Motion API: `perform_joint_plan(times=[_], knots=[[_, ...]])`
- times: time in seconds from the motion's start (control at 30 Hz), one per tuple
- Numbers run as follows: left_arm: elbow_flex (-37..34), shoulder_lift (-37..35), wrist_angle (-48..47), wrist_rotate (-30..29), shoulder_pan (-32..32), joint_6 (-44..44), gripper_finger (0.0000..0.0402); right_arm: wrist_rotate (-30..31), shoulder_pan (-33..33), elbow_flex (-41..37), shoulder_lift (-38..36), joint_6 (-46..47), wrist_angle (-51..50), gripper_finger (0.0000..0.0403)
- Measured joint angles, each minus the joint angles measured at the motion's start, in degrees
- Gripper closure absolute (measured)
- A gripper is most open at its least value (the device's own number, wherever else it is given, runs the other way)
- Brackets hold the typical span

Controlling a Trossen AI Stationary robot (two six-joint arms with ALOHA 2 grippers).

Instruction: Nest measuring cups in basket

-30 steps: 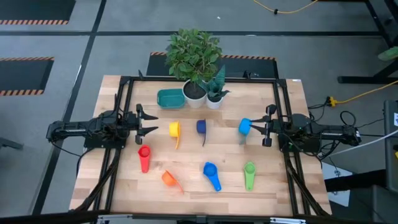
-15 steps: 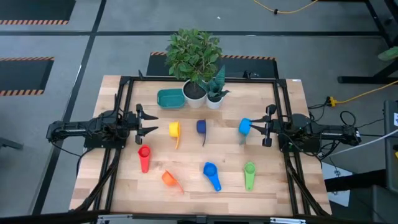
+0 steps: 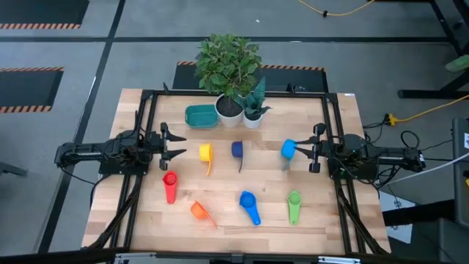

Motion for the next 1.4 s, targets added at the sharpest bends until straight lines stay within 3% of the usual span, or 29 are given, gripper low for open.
perform_joint_plan(times=[0.13,0.33,0.7,1.1,1.27,1.4], knots=[[0.00,0.02,0.01,0.00,0.01,0.00,0.0204,-0.02,0.00,0.02,-0.01,1.19,0.23,0.0323],[-0.01,0.00,0.00,0.00,0.00,0.00,0.0204,-2.69,0.00,0.02,0.00,13.73,0.43,0.0323],[-0.02,0.01,-0.01,0.00,0.00,0.00,0.0204,-3.06,0.00,0.02,0.00,18.18,7.77,0.0318],[0.00,0.01,0.01,0.00,0.00,0.02,0.0204,-3.03,0.00,0.34,0.00,26.50,8.29,0.0202],[-0.02,0.01,0.01,0.00,0.02,0.00,0.0204,-2.64,0.00,2.55,1.12,30.20,5.54,0.0190],[0.00,0.01,0.01,0.00,0.01,0.02,0.0204,1.13,0.00,5.97,3.71,32.71,-0.77,0.0193]])
